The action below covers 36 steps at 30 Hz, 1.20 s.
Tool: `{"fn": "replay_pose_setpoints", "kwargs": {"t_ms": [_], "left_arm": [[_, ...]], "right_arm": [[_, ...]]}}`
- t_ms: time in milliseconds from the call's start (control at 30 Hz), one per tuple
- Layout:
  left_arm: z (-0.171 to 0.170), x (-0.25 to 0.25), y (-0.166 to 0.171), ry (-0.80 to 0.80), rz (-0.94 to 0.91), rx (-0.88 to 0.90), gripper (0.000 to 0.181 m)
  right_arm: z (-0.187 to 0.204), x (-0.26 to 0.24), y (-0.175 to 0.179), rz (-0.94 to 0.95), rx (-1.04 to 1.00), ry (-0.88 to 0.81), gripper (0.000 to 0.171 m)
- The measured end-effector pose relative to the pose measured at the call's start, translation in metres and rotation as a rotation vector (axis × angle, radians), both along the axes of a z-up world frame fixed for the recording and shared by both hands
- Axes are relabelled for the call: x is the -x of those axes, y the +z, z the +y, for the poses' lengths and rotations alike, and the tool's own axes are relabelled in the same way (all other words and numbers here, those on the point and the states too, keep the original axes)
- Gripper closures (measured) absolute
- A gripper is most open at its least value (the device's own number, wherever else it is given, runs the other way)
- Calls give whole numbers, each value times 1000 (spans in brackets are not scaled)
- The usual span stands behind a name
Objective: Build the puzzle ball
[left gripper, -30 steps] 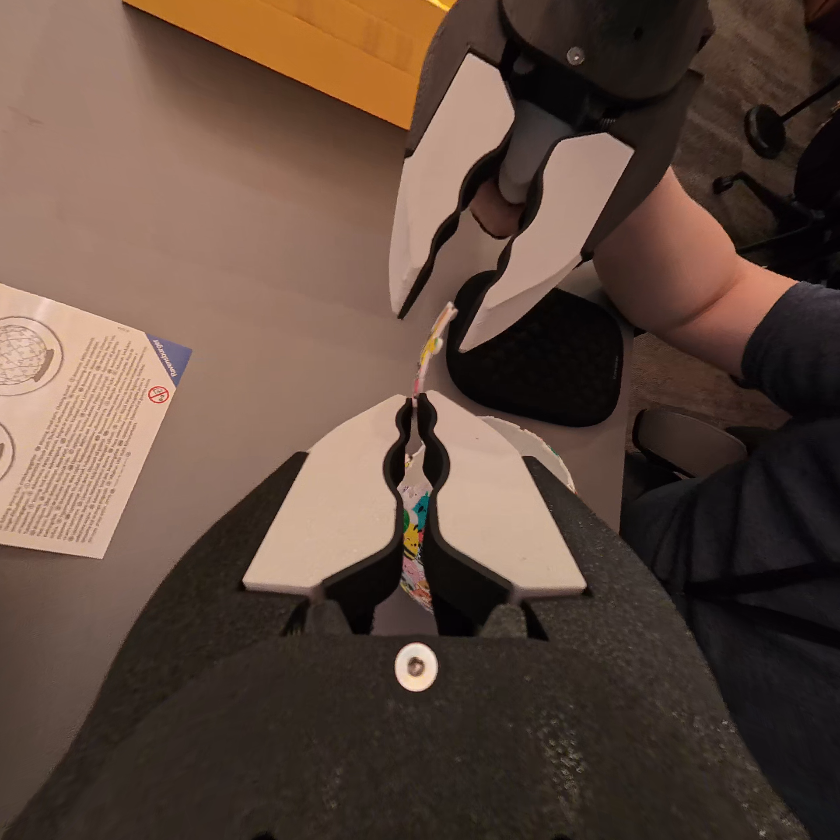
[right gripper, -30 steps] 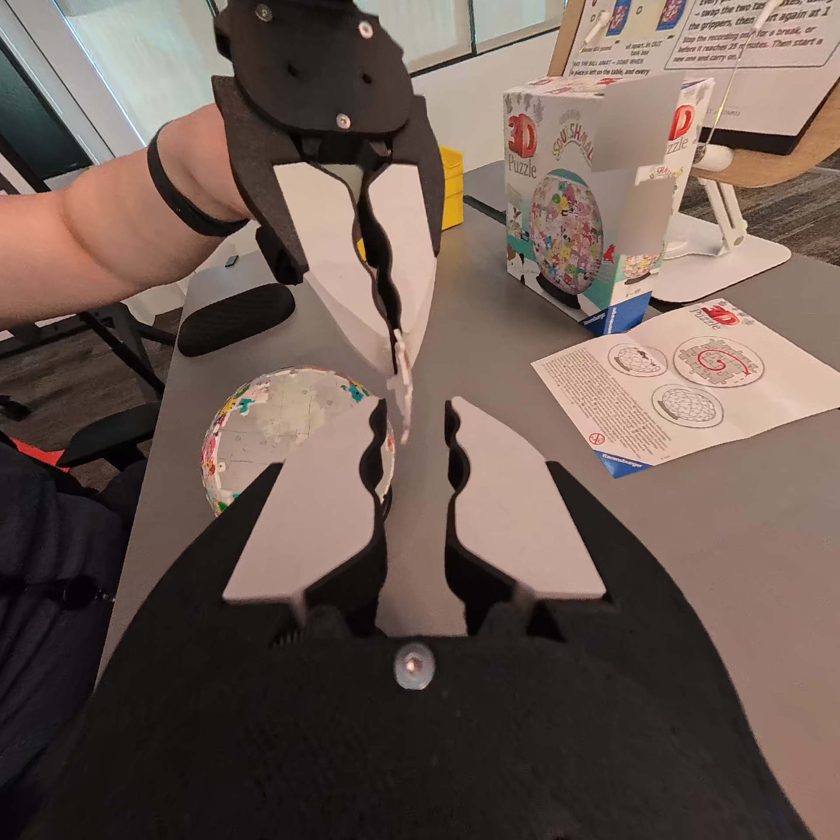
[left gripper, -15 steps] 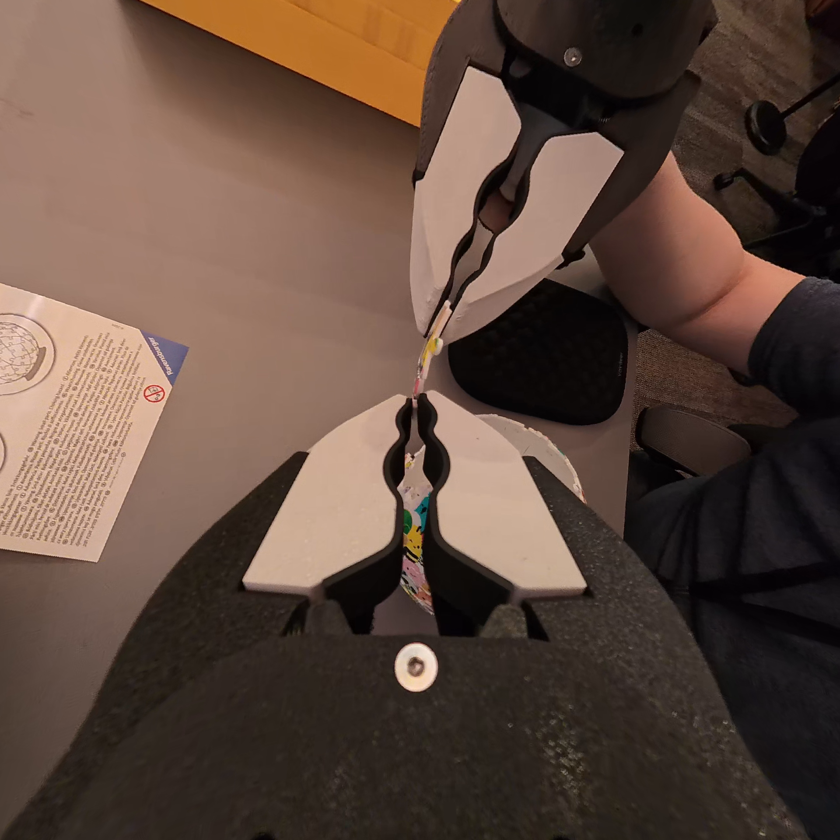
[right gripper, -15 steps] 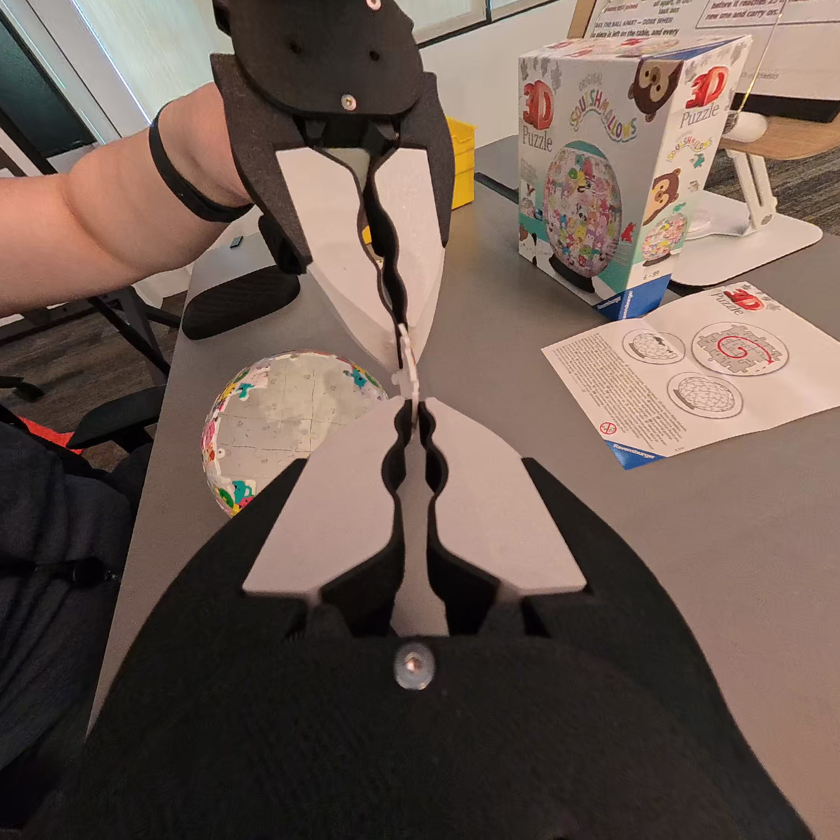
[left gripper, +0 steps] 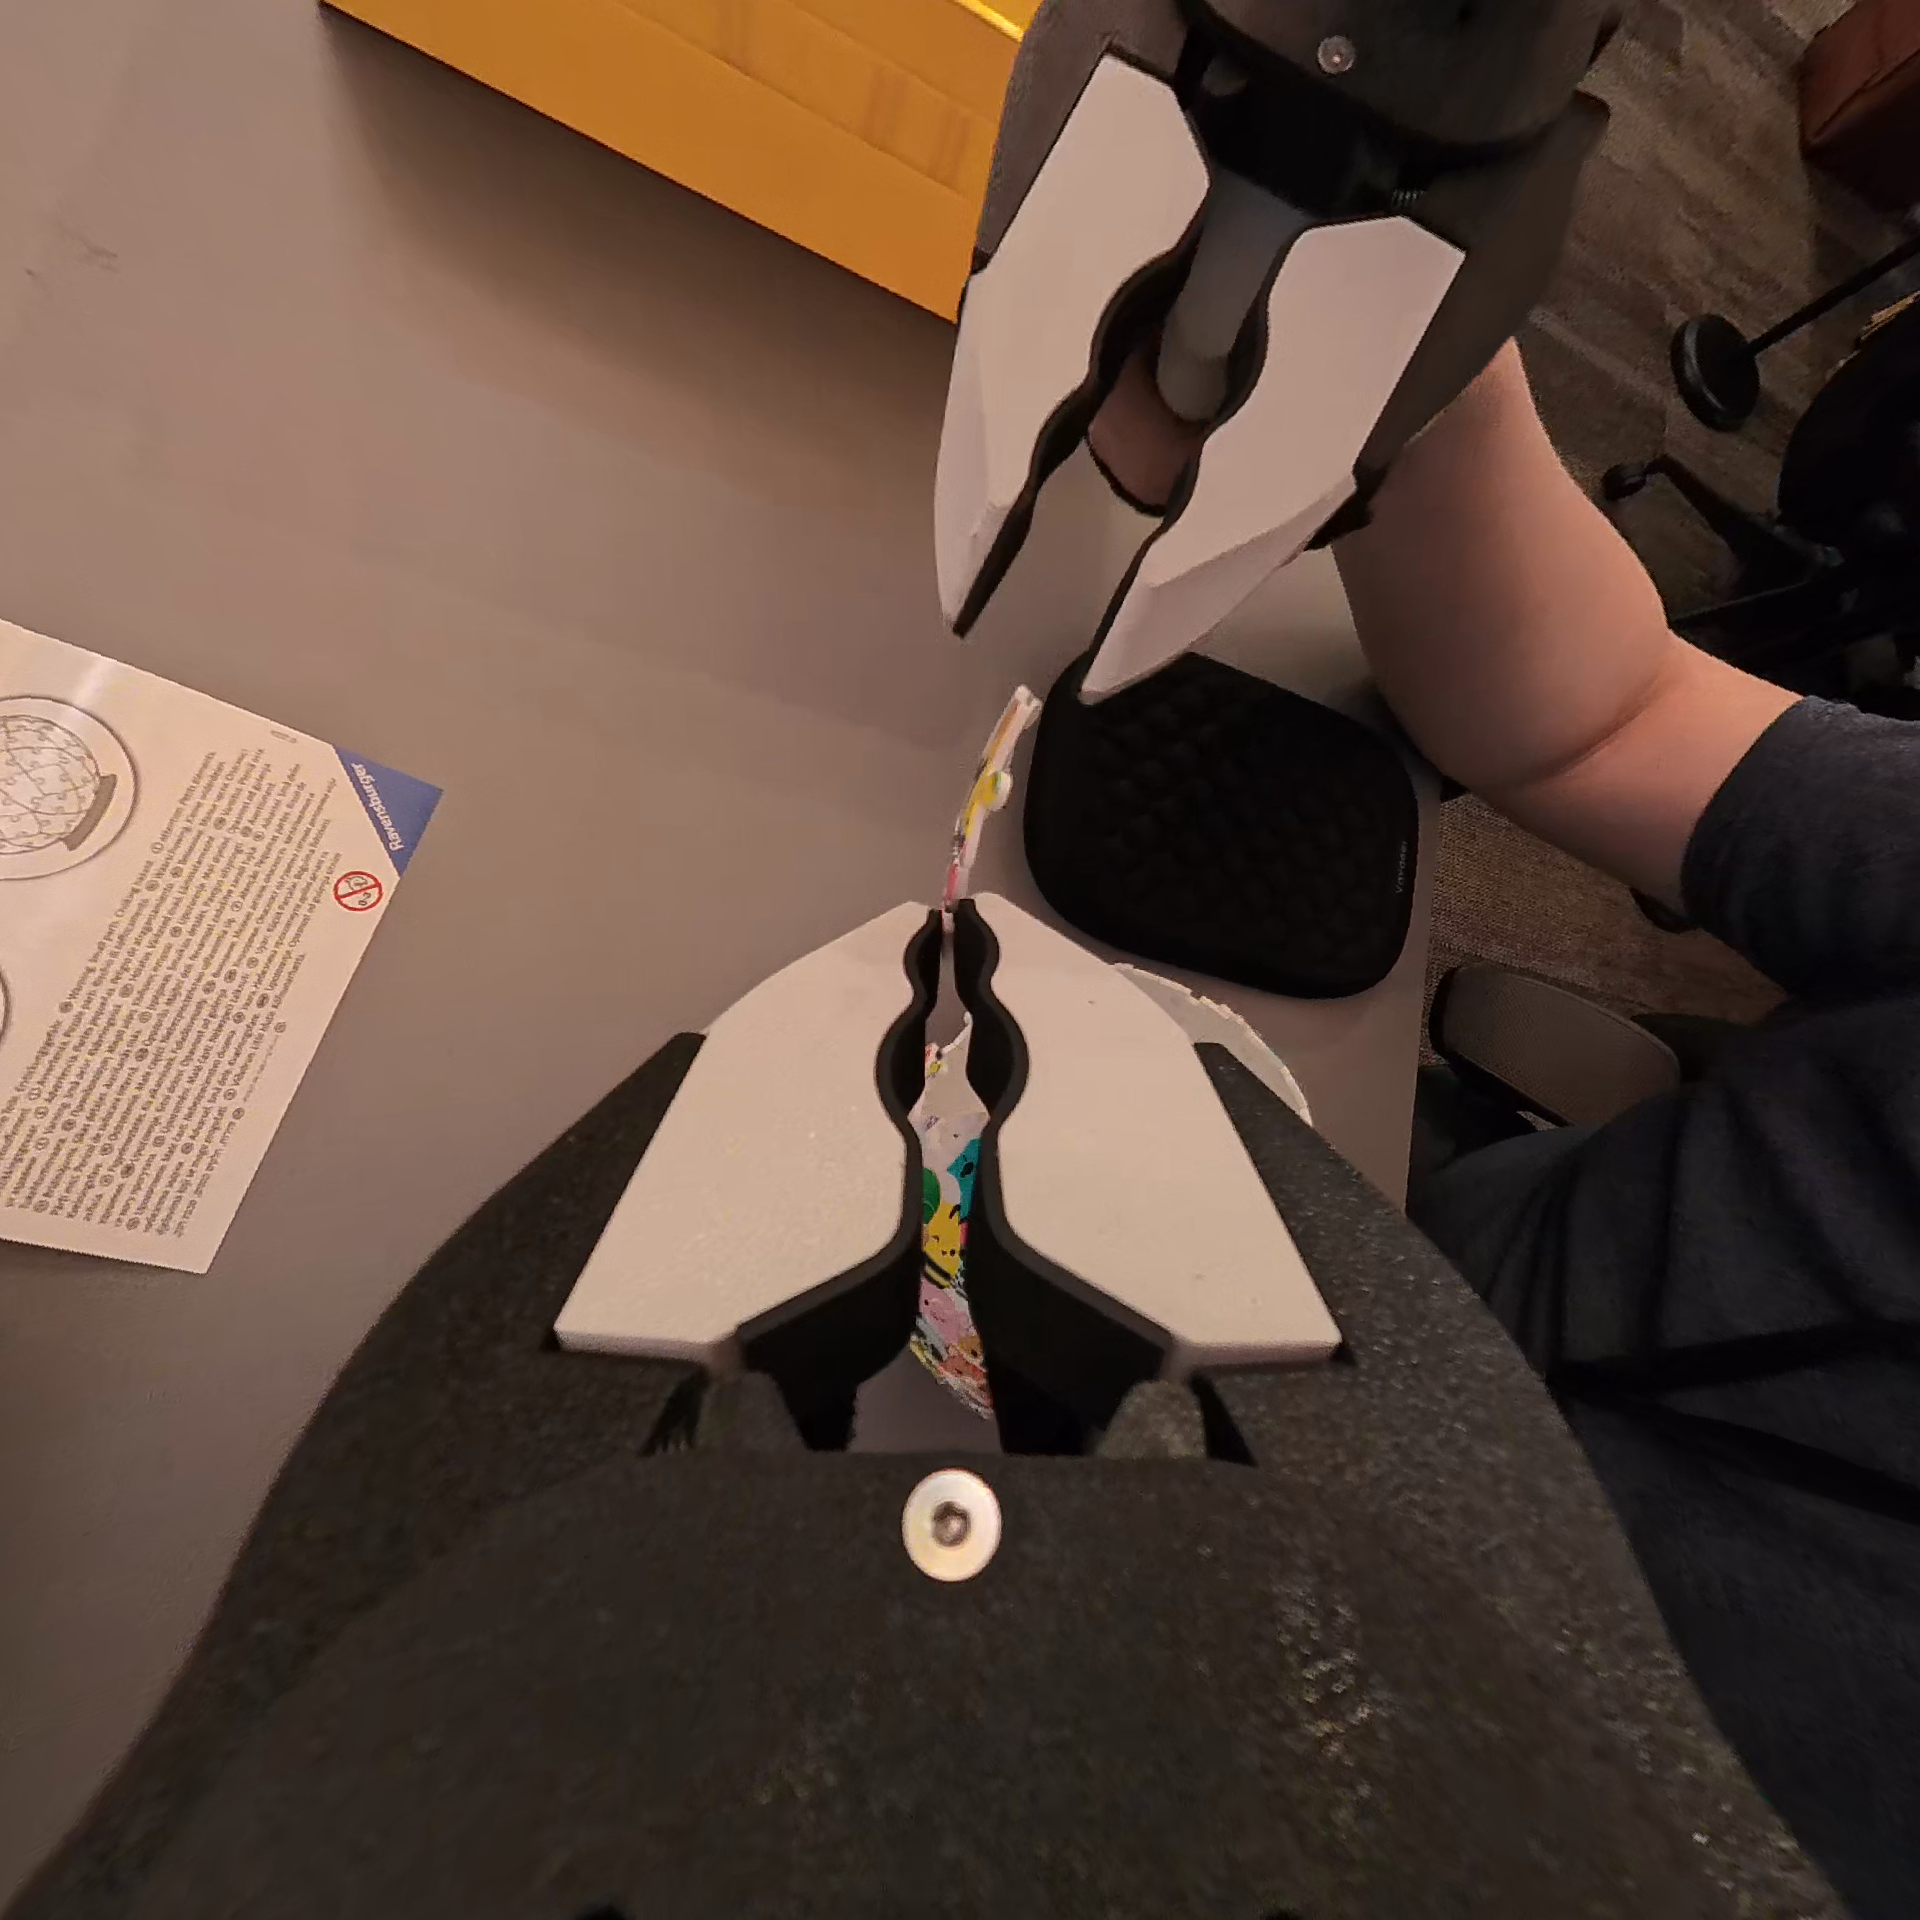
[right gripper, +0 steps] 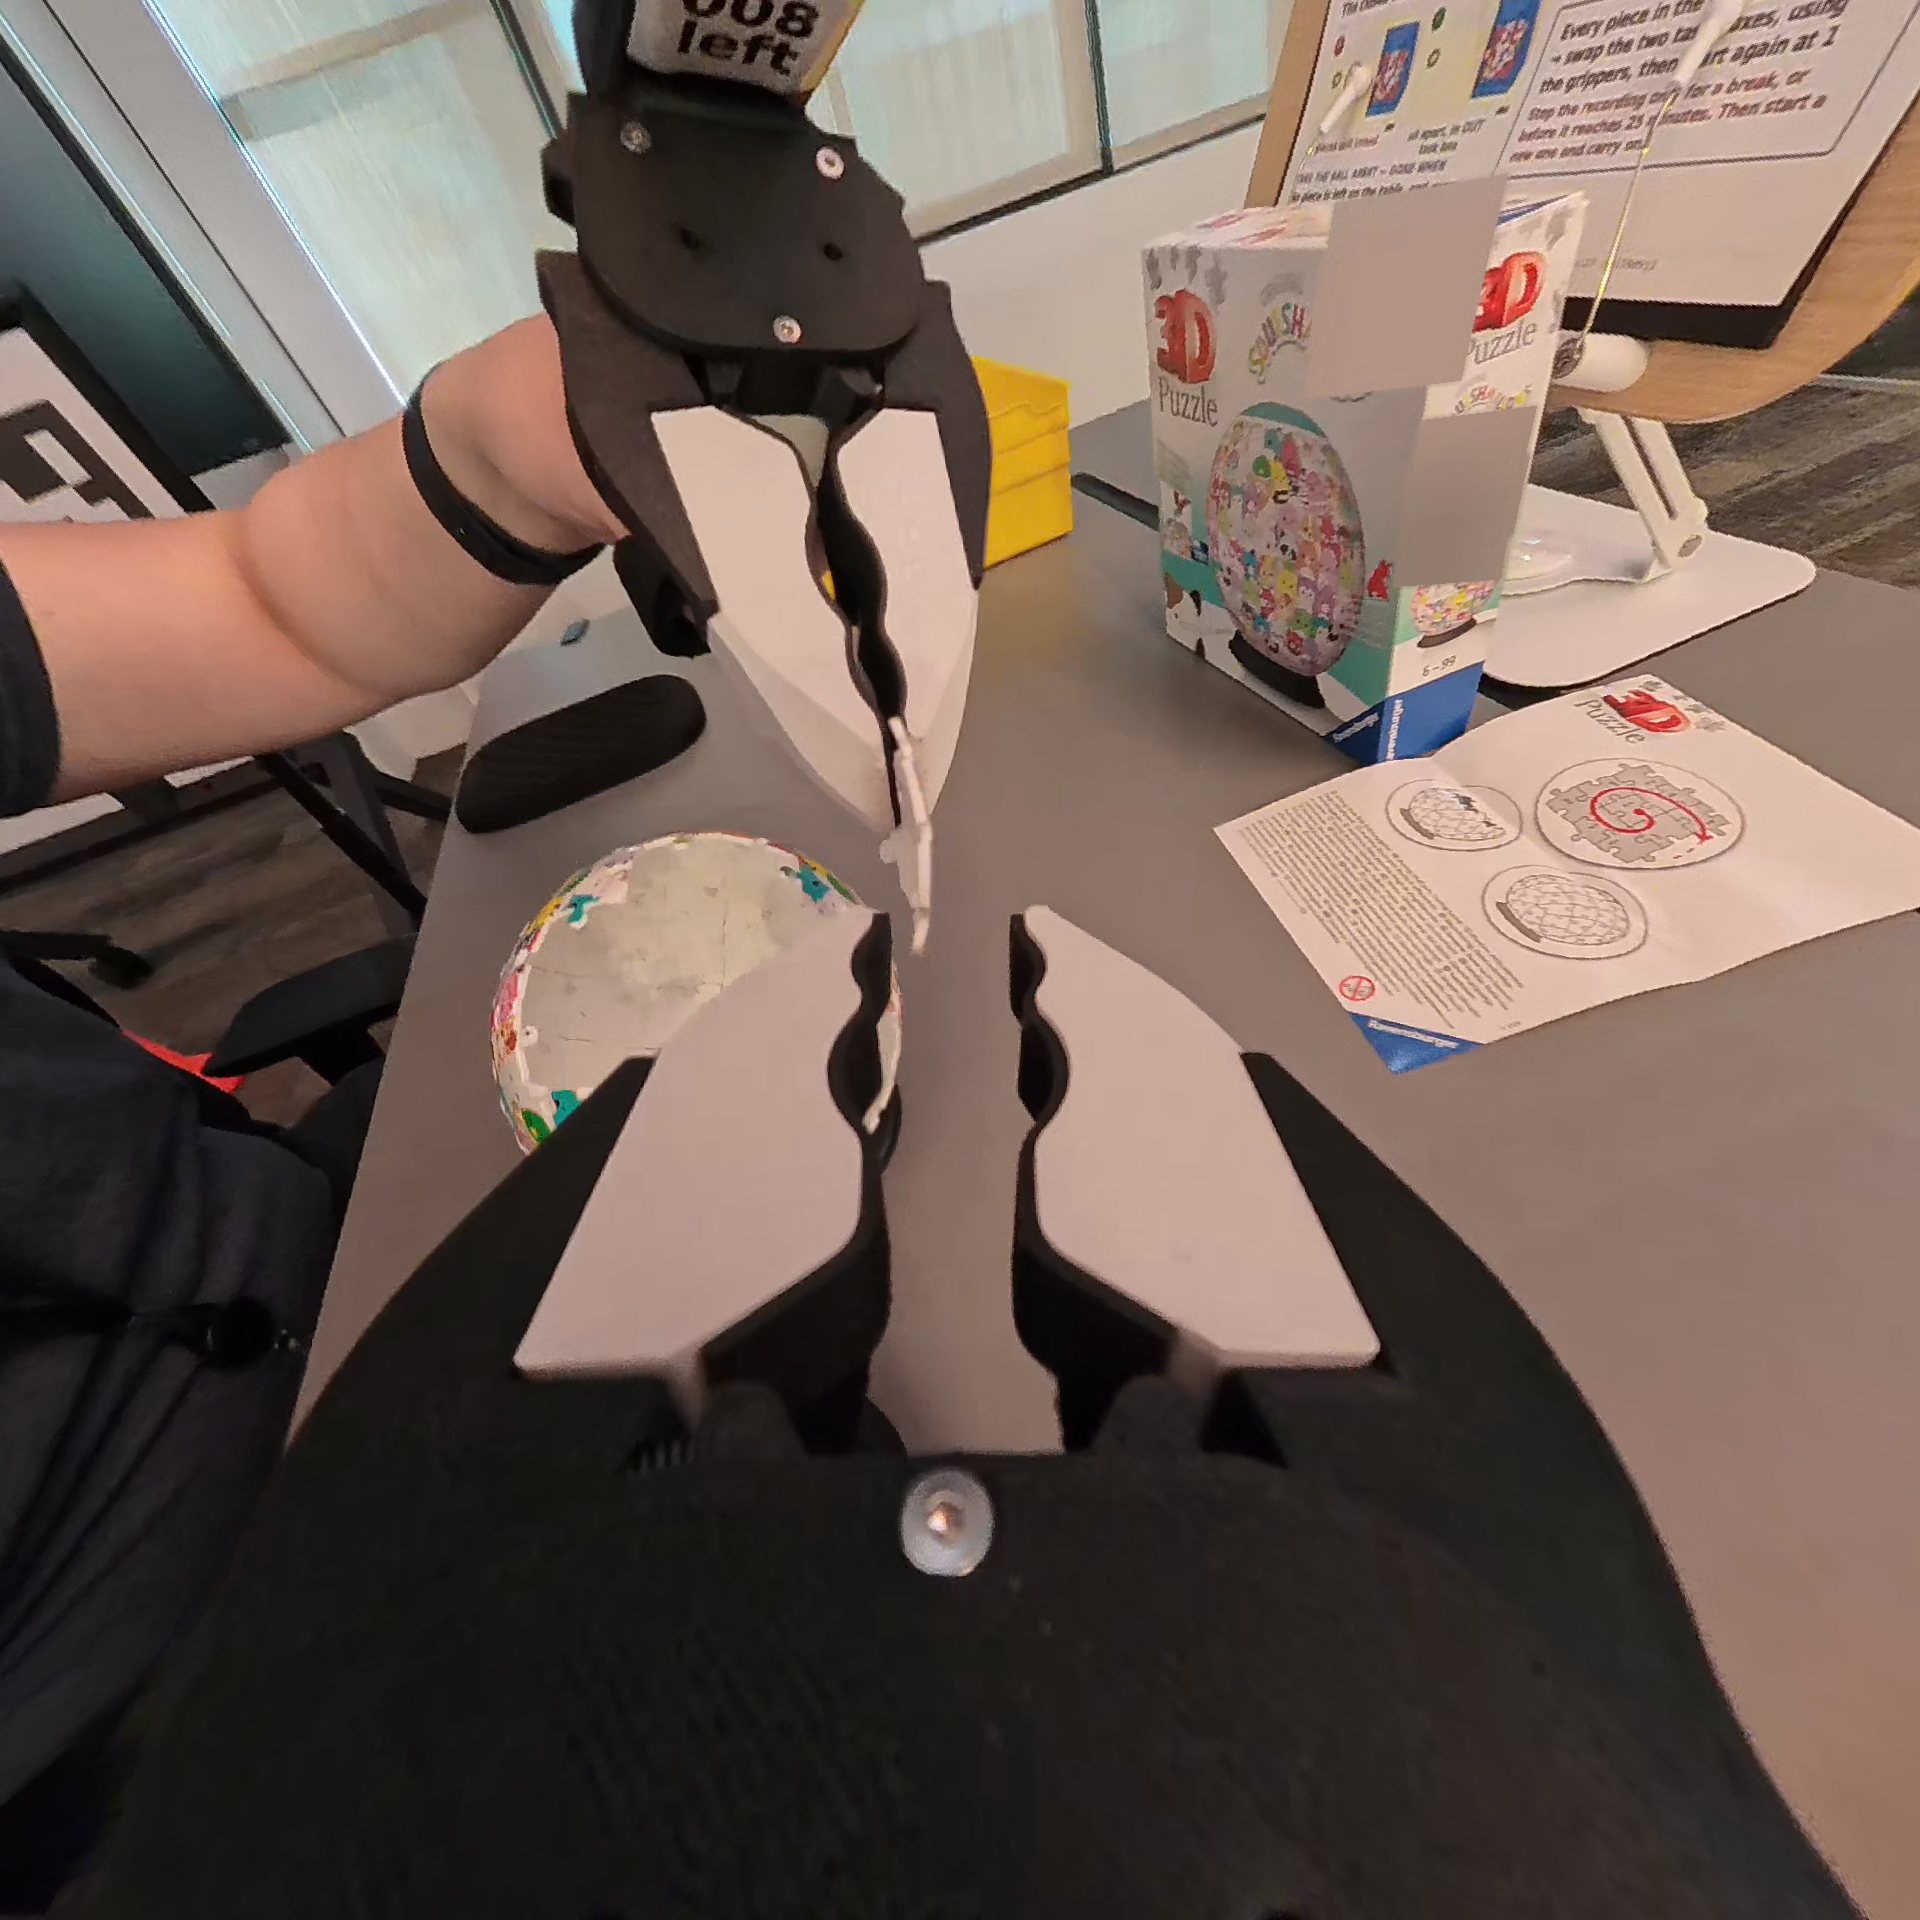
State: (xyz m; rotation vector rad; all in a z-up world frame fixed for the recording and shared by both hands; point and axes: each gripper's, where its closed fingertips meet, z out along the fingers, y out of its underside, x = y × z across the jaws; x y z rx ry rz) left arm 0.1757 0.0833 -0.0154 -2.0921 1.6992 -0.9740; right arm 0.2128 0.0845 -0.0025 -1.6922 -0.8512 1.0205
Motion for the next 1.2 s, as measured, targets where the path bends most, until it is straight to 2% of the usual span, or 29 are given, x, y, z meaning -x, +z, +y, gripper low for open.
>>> {"fn": "replay_pose_setpoints", "kwargs": {"t_ms": [867, 1200], "left_arm": [[-14, -4, -5, -37, 37, -6, 179], [-17, 1, -10, -92, 115, -59, 179]], "right_arm": [[-11, 8, 1, -10, -5, 61, 152], [-13, 11, 2, -51, -55, 55, 152]]}}
